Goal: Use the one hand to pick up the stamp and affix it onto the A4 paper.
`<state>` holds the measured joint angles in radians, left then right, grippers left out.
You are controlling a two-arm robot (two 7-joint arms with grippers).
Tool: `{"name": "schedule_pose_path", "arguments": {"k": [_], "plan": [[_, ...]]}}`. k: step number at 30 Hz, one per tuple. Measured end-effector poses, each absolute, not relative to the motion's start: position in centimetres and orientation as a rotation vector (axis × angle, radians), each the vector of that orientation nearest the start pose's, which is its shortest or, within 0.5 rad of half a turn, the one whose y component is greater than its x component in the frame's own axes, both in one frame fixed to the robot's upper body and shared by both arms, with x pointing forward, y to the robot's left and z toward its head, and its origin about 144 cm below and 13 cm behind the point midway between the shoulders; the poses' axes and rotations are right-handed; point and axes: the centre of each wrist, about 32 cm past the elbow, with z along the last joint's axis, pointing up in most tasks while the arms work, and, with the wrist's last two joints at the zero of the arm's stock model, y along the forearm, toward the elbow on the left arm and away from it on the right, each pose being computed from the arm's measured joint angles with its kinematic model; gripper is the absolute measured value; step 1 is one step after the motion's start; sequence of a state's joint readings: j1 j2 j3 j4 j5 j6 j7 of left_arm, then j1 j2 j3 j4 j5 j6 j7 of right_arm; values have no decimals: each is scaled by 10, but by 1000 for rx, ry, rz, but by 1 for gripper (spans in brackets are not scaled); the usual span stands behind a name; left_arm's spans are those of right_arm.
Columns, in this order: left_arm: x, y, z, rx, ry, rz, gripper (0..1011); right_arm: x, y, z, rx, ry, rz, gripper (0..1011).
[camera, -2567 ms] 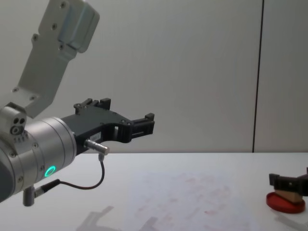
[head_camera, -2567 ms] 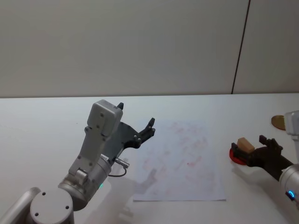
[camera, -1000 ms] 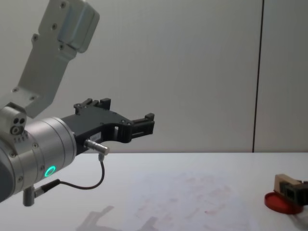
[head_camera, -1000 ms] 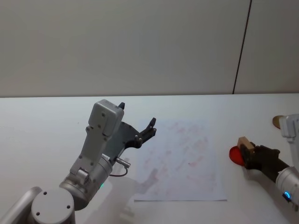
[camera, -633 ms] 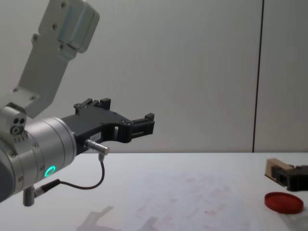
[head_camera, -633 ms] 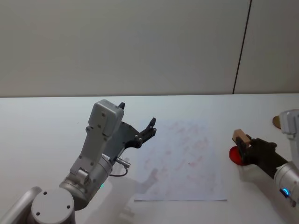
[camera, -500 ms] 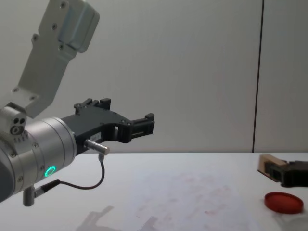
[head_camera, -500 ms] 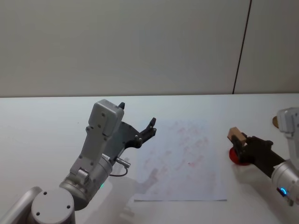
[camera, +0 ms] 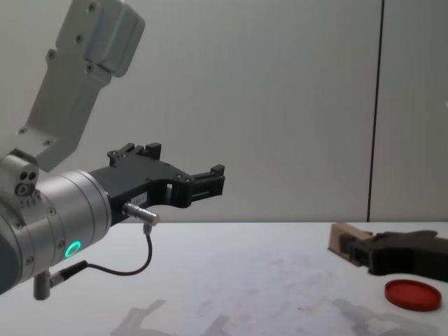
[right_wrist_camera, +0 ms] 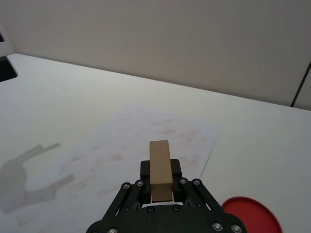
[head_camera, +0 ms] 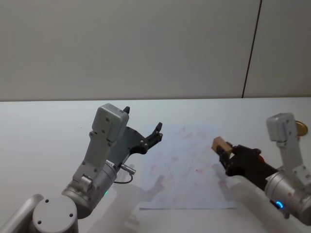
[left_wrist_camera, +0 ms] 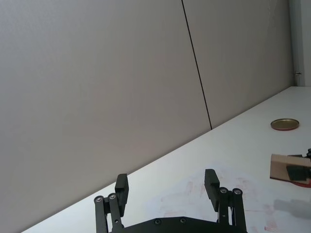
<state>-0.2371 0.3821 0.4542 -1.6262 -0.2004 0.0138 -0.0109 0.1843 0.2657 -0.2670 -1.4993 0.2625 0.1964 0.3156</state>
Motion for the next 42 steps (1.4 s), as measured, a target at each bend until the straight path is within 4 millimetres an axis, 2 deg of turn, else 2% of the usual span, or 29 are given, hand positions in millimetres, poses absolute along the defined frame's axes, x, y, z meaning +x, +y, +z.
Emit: {"name": "schedule_pose_path", "arguments": {"k": [15,42], "plan": [[492,198,1204,61,-268,1124,993,488,-214,1162,-186,95,-944,220],[492,198,1204,61,-268,1124,993,484,-211,1143,-253,73,-914,220]]}}
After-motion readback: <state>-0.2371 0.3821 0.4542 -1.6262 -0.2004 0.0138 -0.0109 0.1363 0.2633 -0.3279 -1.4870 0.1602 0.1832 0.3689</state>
